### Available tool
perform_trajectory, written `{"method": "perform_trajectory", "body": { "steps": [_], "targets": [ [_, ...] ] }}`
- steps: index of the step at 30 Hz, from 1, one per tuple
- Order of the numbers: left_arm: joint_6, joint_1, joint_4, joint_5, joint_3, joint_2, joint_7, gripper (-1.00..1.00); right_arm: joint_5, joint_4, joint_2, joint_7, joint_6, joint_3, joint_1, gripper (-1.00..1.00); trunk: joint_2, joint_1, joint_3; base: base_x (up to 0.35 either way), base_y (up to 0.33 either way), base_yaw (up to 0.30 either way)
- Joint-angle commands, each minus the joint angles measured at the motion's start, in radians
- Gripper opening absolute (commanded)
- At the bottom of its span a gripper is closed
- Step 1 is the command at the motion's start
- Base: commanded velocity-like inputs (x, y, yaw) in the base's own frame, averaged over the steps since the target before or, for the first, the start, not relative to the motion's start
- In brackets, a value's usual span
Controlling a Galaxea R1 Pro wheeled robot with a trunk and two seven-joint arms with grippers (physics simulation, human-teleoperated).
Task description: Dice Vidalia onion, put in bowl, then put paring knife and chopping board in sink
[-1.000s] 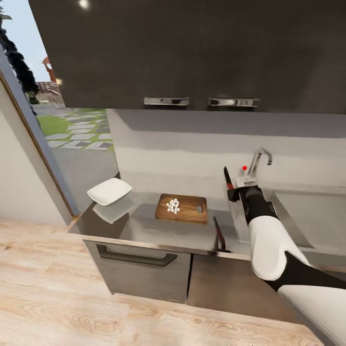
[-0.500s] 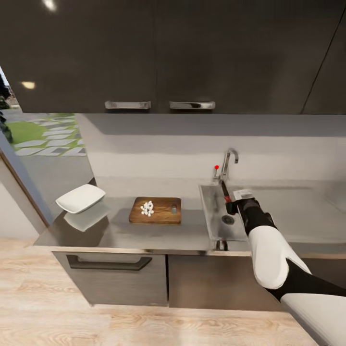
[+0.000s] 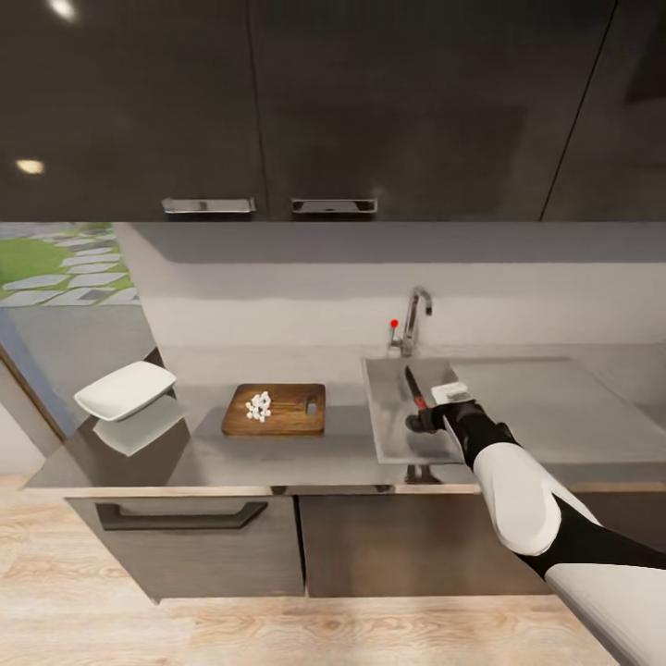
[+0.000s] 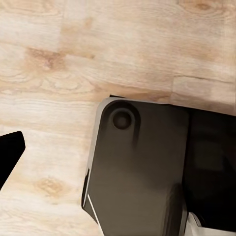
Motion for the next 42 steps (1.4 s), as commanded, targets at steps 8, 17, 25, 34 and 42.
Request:
{"method": "perform_trajectory", "body": {
  "steps": [8, 17, 25, 34, 42],
  "targets": [
    [0.001, 0.0, 0.0, 0.01, 0.001, 0.0, -0.006, 1.0, 0.009, 0.053, -0.016, -0.005, 0.001, -0.007, -0.001, -1.0, -0.002, 0.001, -0.011, 0.284, 0.0, 0.0],
    [0.002, 0.0, 0.0, 0.01, 0.001, 0.001, -0.006, 1.0, 0.009, 0.07, -0.033, -0.007, 0.002, -0.008, -0.001, -1.0, -0.002, 0.001, -0.024, 0.121, 0.0, 0.0],
    [0.002, 0.0, 0.001, 0.01, 0.001, 0.0, -0.006, 1.0, 0.008, 0.081, -0.038, -0.007, 0.002, -0.007, -0.001, -1.0, -0.002, 0.001, -0.036, 0.002, 0.0, 0.0],
    [0.002, 0.0, 0.001, 0.01, 0.001, 0.0, -0.006, 1.0, 0.008, 0.082, -0.038, -0.007, 0.002, -0.007, -0.001, -1.0, -0.002, 0.001, -0.051, 0.0, 0.0, 0.0],
    [0.001, 0.0, 0.0, 0.009, 0.001, 0.0, -0.006, 1.0, 0.007, 0.083, -0.038, -0.007, 0.002, -0.007, -0.001, -1.0, -0.002, 0.001, -0.064, 0.0, 0.0, 0.0]
  ]
}}
